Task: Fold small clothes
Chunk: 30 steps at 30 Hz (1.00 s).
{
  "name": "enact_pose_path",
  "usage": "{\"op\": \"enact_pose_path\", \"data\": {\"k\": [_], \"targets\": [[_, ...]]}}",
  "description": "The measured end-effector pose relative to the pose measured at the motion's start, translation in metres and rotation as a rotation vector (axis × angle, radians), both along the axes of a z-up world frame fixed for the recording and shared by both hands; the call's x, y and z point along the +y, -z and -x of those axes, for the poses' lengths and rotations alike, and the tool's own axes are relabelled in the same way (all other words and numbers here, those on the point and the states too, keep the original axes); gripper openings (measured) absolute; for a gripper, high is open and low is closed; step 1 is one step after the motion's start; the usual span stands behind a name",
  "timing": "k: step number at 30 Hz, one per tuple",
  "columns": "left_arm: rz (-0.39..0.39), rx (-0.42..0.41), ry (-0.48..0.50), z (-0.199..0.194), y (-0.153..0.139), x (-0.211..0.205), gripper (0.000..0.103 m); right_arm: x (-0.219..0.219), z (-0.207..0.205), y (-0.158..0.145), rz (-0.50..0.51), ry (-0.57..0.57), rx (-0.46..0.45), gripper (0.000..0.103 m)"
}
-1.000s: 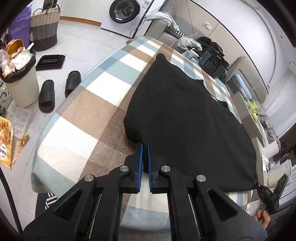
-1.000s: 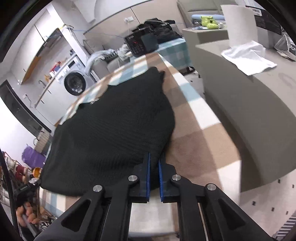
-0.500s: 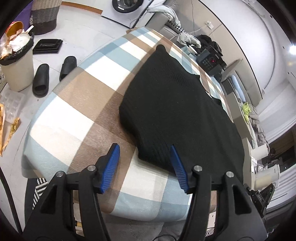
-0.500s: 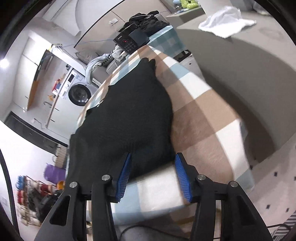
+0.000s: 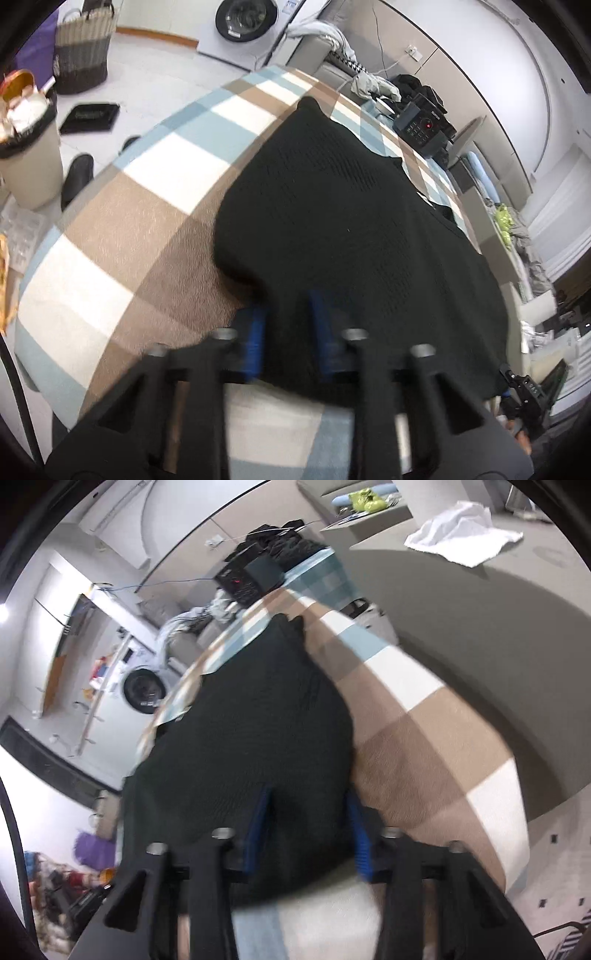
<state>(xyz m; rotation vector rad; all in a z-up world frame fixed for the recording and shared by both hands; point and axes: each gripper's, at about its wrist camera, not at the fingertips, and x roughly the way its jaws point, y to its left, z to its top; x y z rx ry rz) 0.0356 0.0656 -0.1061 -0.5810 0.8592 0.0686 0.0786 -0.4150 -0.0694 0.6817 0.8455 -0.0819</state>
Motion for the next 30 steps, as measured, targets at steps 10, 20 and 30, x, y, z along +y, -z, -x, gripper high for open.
{"op": "enact_pose_path", "data": {"k": [10, 20, 30], "targets": [[-0.014, -0.018, 0.011, 0.027, -0.004, 0.004, 0.006, -0.002, 0.004, -0.008, 0.108, -0.013, 0.018, 0.01], [0.015, 0.027, 0.043, 0.044, -0.003, 0.01, 0.039, -0.005, 0.013, -0.039, 0.193, 0.018, -0.024, 0.039], [0.029, -0.02, 0.047, 0.024, 0.004, -0.008, 0.048, 0.039, 0.008, -0.057, 0.231, -0.129, -0.08, 0.042]]}}
